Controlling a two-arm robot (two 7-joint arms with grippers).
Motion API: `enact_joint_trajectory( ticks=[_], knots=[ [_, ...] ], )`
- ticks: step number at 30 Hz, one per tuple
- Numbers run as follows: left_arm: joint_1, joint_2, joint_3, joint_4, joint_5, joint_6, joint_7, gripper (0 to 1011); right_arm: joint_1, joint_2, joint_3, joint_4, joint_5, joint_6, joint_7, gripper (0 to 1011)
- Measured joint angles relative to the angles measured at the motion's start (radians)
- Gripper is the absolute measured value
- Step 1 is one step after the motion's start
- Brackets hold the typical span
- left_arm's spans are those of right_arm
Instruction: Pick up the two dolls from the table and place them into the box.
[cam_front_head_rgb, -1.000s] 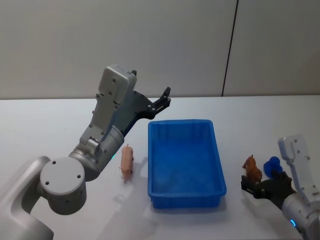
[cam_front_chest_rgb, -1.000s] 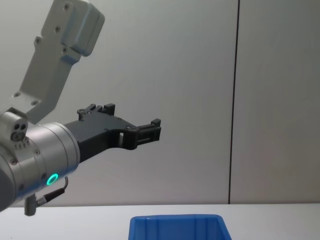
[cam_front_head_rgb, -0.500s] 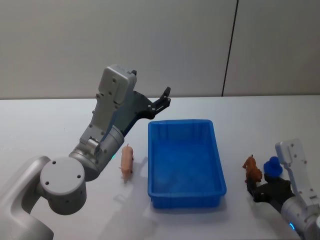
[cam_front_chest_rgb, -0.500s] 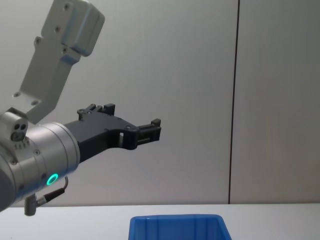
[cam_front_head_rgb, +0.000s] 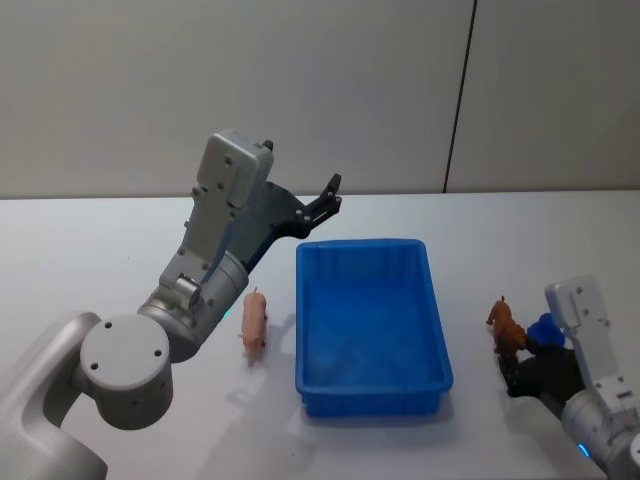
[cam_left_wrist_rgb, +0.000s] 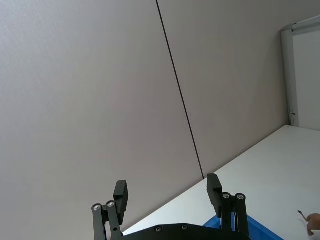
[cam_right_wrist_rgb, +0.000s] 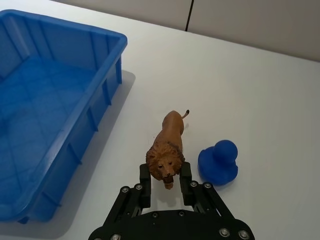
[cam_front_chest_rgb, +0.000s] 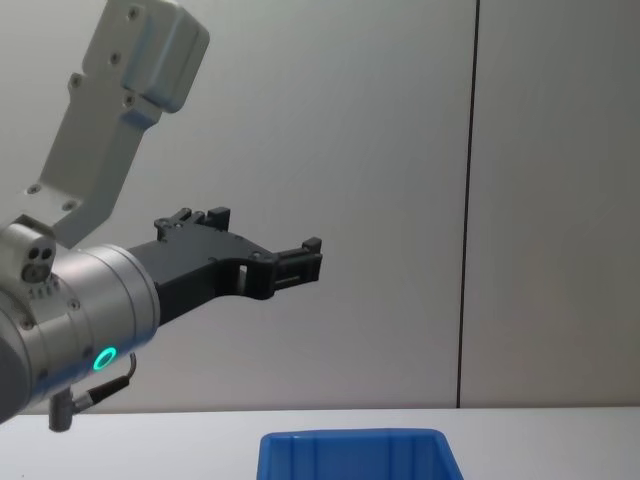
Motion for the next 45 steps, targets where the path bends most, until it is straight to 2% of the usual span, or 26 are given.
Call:
enact_joint_trajectory(
  ticks=[14, 24, 32, 34, 36, 37, 45],
  knots=[
    [0.000, 0.000, 0.000, 0.000, 0.000, 0.000, 0.000, 1001, -0.003, 0.002, -0.007, -0.024, -0.068, -0.070, 0.018, 325],
    [0.000, 0.000, 0.000, 0.000, 0.000, 0.000, 0.000, 1001, -0.002, 0.002, -0.021, -0.073, -0.134, -0.166, 0.068, 325],
    [0.000, 0.000, 0.000, 0.000, 0.000, 0.000, 0.000, 1001, 0.011, -0.003, -0.036, -0.106, -0.173, -0.237, 0.139, 325],
    [0.000, 0.000, 0.000, 0.000, 0.000, 0.000, 0.000, 1001, 0.014, -0.005, -0.038, -0.109, -0.179, -0.248, 0.153, 351],
    [0.000, 0.000, 0.000, 0.000, 0.000, 0.000, 0.000, 1001, 0.020, -0.008, -0.043, -0.114, -0.187, -0.262, 0.180, 438],
    [0.000, 0.000, 0.000, 0.000, 0.000, 0.000, 0.000, 1001, 0.022, -0.009, -0.044, -0.115, -0.189, -0.264, 0.185, 438],
    [0.000, 0.000, 0.000, 0.000, 0.000, 0.000, 0.000, 1001, 0.031, -0.014, -0.048, -0.117, -0.194, -0.250, 0.219, 691]
  ],
)
